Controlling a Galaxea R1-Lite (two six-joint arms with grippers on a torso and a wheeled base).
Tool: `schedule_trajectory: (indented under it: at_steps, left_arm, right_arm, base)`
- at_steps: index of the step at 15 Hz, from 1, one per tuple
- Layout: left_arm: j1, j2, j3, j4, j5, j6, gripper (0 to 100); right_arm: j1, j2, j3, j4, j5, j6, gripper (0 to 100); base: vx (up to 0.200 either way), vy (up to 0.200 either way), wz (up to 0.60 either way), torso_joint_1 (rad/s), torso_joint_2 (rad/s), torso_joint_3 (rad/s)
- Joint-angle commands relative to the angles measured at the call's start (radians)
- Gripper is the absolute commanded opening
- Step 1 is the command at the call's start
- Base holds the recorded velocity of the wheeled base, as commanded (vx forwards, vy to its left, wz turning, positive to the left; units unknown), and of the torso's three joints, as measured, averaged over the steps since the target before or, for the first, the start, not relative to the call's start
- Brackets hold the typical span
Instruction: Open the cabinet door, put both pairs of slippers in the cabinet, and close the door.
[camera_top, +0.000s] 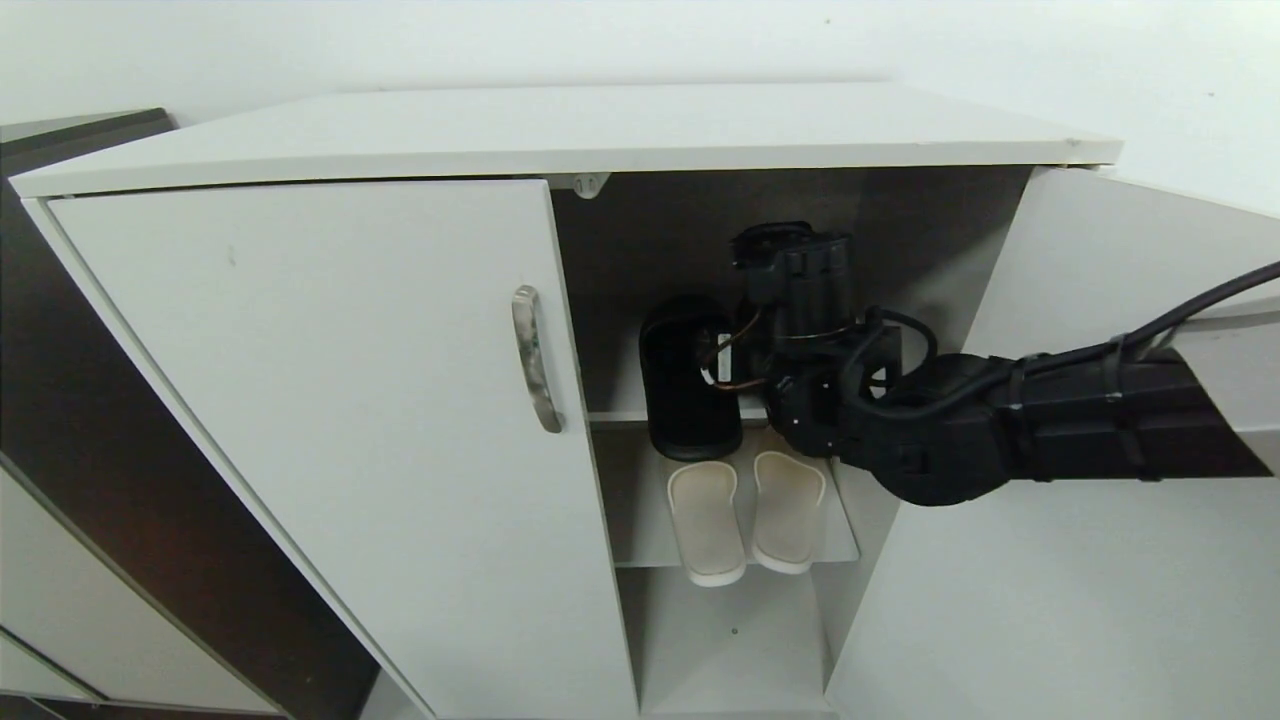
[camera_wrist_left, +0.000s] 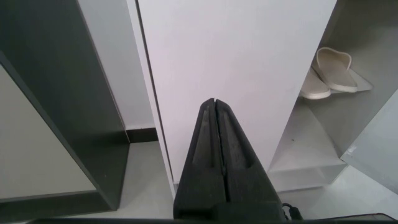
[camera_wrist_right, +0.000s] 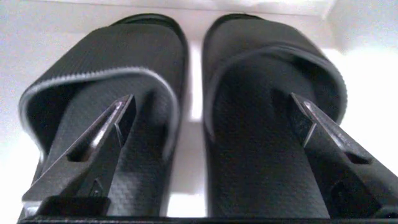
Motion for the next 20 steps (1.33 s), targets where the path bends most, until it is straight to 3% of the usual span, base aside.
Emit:
schedule_trajectory:
  at_steps: [1,3,5,6,16,20]
  left_arm:
    - [0.0,0.001,0.0,0.0,0.0,0.001,0]
    - [0.0,0.001,0.0,0.0,0.0,-0.001,0]
    - [0.0,0.001,0.0,0.0,0.0,0.001,0]
    - [0.0,0.001,0.0,0.0,0.0,0.001,0]
    - [0.0,0.001,0.0,0.0,0.0,-0.001,0]
    - [0.0,0.001,0.0,0.0,0.0,-0.002,0]
  right_arm:
    - [0.014,-0.09,0.099,-0.035,-0.001,0.0,100]
    - [0.057,-0.186,0.289,-0.136,0.021,-0.002,100]
    - [0.093,-0.229,0.393,-0.228,0.03,-0.008,100]
    - [0.117,-0.243,0.431,-0.248,0.026,-0.012,0]
    - [0.137,-0.243,0.448,-0.251,0.021,-0.017,0]
    - [0.137,-0.241,0.465,-0.25,0.021,-0.02,0]
  base:
    - [0.0,0.0,0.0,0.0,0.0,0.0]
    - [0.0,0.0,0.0,0.0,0.0,0.0]
    - [0.0,0.0,0.0,0.0,0.0,0.0]
    - [0.0,0.0,0.0,0.0,0.0,0.0]
    - [0.0,0.0,0.0,0.0,0.0,0.0]
    - [-0.2,0.0,0.0,0.006,0.0,0.0]
